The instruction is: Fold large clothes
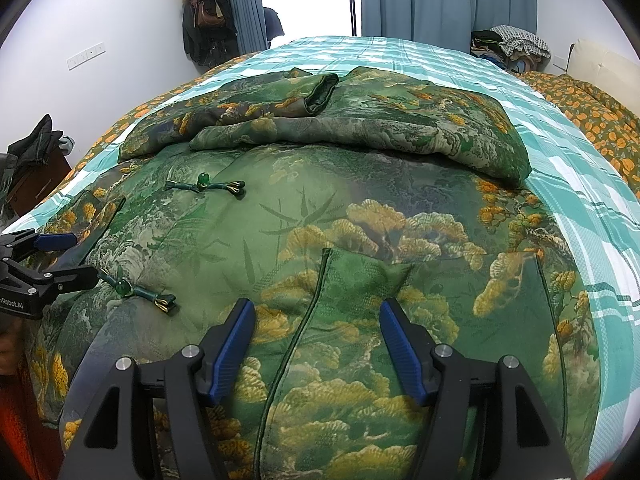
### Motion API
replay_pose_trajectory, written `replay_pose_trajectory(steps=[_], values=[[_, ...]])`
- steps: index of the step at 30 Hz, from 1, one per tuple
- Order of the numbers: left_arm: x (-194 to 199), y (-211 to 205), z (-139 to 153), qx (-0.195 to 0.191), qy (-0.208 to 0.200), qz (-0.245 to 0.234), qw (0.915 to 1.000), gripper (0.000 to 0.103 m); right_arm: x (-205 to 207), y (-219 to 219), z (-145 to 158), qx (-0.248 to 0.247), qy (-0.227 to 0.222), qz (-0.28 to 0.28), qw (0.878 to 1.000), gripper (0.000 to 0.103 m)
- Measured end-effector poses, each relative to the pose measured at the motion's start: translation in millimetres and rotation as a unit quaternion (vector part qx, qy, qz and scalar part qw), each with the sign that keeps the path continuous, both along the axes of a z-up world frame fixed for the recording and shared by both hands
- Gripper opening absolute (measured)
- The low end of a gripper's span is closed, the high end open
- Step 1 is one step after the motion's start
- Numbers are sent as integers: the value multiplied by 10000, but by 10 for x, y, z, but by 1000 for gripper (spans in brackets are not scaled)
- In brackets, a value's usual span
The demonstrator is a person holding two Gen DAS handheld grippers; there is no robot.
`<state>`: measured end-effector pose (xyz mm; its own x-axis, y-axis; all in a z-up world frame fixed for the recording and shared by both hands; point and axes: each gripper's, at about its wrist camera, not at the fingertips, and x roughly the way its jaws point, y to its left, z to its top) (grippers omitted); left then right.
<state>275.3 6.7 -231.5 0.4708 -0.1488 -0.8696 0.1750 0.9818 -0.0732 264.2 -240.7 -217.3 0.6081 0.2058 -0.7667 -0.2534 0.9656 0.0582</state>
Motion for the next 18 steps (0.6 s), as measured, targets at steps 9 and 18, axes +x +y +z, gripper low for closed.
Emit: replay_pose_trajectory(steps=[9,18], values=[[-52,11,30,-11,65,4,10000,102,3,-5,-3,-2,-1,-1,10000,67],[-224,160,255,-511,294,87,9982,102,45,-105,163,177,289,134,9993,66]])
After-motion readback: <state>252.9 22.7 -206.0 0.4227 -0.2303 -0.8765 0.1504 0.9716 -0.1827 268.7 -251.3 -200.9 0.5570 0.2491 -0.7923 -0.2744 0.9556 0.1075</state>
